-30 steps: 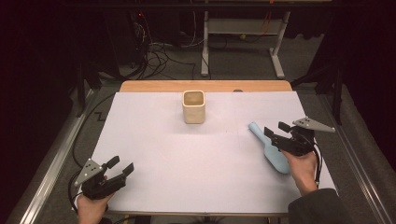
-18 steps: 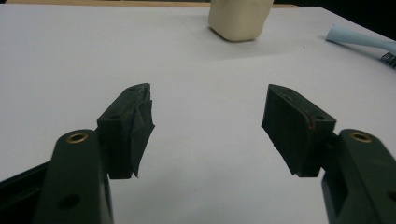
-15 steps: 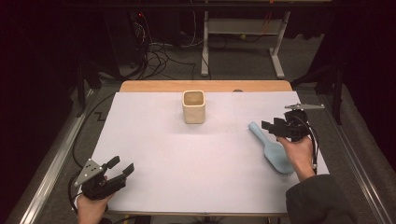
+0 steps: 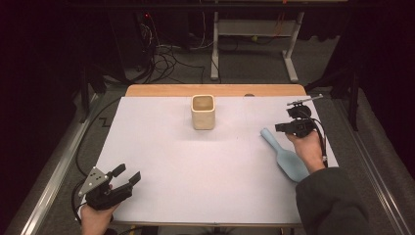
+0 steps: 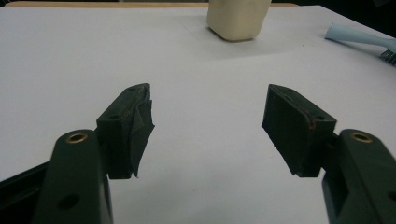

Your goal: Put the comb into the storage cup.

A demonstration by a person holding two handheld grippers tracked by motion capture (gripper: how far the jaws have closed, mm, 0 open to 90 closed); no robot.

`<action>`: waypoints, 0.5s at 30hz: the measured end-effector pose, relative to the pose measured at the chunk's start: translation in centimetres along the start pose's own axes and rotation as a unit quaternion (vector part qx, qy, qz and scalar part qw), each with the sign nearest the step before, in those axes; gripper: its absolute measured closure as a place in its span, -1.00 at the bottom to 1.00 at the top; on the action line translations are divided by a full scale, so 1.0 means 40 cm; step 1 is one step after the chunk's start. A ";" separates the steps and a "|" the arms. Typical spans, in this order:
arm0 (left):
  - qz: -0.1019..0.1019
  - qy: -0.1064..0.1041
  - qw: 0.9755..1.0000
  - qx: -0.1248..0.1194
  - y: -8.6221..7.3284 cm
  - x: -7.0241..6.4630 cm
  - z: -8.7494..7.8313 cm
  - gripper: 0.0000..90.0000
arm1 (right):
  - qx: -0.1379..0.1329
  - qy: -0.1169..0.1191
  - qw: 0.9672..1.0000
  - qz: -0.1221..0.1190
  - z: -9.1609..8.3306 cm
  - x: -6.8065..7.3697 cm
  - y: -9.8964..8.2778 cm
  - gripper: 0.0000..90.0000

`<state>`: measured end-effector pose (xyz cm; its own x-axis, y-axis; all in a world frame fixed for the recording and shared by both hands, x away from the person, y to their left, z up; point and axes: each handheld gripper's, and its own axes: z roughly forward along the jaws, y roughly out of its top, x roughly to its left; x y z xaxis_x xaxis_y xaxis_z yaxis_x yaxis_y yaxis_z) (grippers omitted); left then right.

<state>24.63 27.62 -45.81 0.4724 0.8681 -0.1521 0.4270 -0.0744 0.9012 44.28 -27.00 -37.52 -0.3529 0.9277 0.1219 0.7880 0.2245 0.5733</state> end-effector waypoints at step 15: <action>0.002 -0.002 1.000 0.002 0.000 -0.003 0.001 -0.25 | 0.062 -0.027 0.998 0.005 0.081 -0.005 0.028 1.00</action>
<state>24.60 27.51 -45.81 0.4779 0.8654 -0.1507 0.4278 -0.0794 0.9004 46.87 -25.96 -39.50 -0.3202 0.9439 0.0812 0.8491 0.2479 0.4665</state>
